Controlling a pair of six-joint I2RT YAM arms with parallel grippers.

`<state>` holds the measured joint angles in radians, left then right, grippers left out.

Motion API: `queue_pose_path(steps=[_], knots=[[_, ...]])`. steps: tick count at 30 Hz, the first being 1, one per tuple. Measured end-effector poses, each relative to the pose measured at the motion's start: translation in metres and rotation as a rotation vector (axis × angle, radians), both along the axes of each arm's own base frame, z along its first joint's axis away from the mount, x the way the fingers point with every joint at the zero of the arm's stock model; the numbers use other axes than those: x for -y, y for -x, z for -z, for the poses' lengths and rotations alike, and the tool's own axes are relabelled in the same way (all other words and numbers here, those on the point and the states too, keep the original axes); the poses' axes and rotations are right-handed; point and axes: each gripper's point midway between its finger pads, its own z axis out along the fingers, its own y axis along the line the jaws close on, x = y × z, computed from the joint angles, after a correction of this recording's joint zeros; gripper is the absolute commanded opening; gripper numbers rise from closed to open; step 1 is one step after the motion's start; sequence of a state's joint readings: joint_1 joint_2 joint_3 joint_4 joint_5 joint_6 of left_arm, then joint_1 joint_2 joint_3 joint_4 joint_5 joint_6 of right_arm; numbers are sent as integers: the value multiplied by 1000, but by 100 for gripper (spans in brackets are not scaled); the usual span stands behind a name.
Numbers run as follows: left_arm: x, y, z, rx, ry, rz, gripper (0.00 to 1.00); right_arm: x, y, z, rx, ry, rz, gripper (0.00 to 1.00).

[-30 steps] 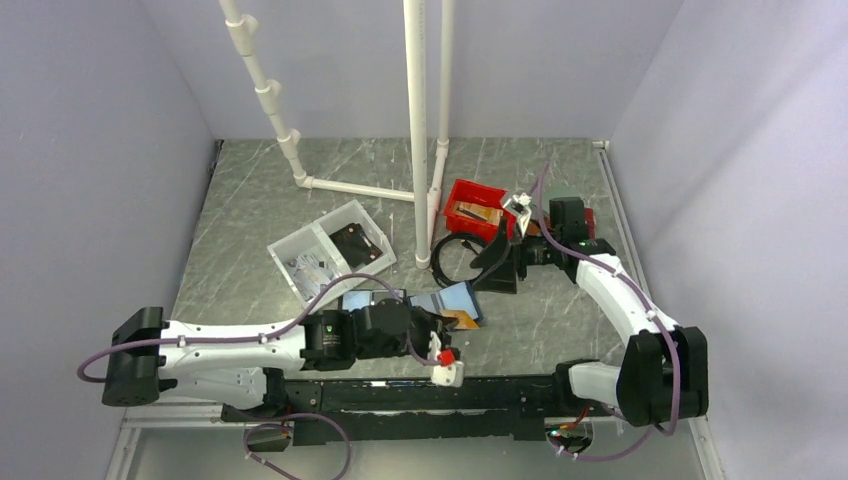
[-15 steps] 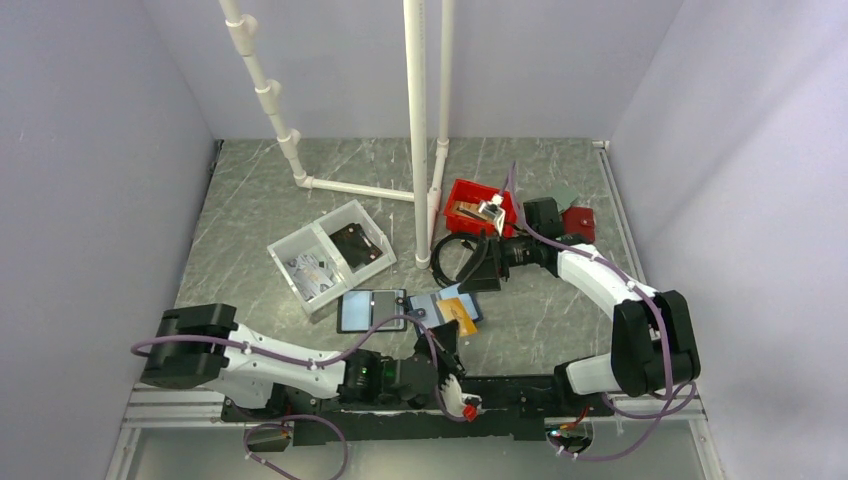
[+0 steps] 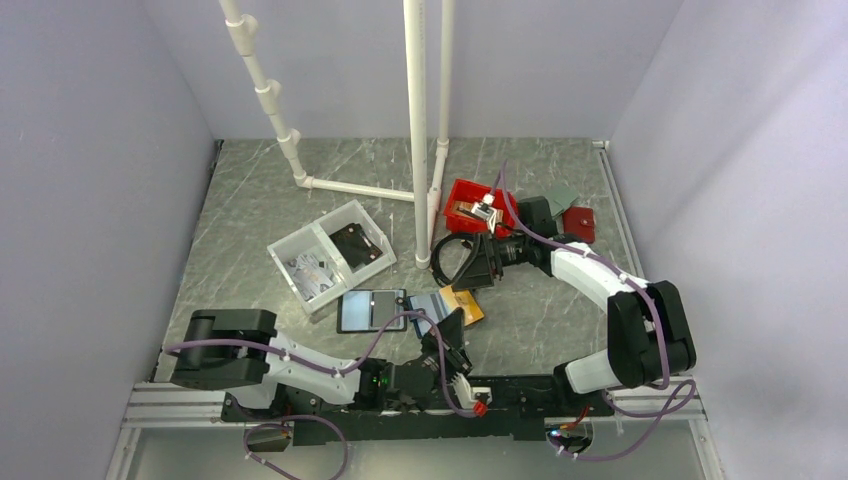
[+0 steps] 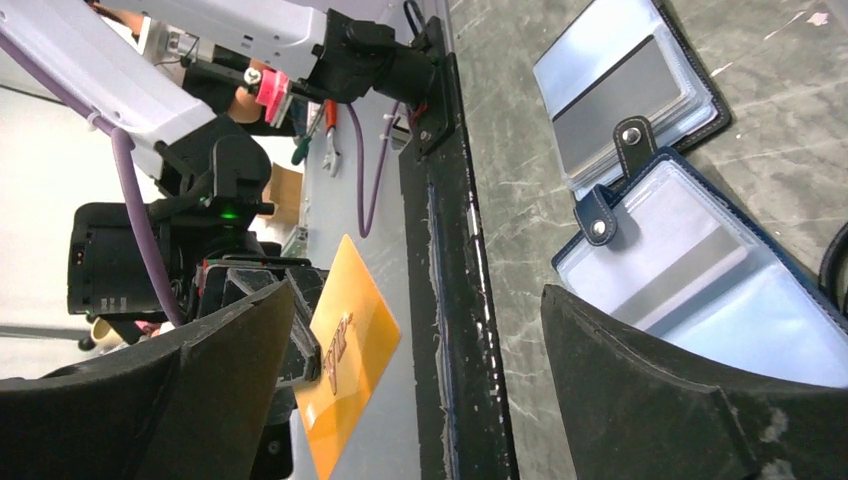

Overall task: Take the credit cards out of the card holder
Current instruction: Place the credit card in the storage box.

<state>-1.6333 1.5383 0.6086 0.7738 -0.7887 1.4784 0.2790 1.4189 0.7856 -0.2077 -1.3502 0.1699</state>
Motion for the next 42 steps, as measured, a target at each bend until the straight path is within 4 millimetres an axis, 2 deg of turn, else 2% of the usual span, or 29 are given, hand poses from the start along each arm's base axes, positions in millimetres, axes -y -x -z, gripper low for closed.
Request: queue_pose_path(steps=[4,7,9,10,11,13,16,17,18,23,28,32,36,39,42], knots=[[1,-1,-1,5,26,-13,0,-4,6,0,-12,-7,-31,64],[1,-2,1,6,28,-20,0,-7,9,1,-29,-15,-54,36],[2,-2,1,5,32,-21,0,-8,10,-1,-37,-26,-67,13],[2,-2,1,2,35,-21,17,-8,11,-2,-38,-31,-72,0],[2,-2,2,-4,38,-22,31,-8,13,-8,-45,-50,-88,0],[1,-2,4,-18,47,-22,52,-8,13,-12,-43,-65,-100,0],[0,-2,9,-66,85,-30,66,-8,12,-16,-28,-70,-105,0],[-1,-2,11,-85,97,-30,74,-8,12,-16,-21,-71,-107,0],[-1,-1,13,-116,113,-31,79,-8,11,-16,-14,-72,-106,0],[-8,6,11,-317,233,-19,85,-3,4,-14,14,-69,-80,0],[-22,7,3,-621,380,-13,88,8,-17,-15,72,-36,-3,0],[-53,-27,-20,-850,566,-78,99,25,-43,-9,175,40,88,0],[-95,-63,-45,-978,775,-159,99,45,-72,-10,358,143,143,0],[-114,-81,-49,-1032,852,-233,100,61,-97,-25,511,206,173,0],[-114,-89,-40,-1085,844,-302,100,77,-127,-43,648,264,199,0]])
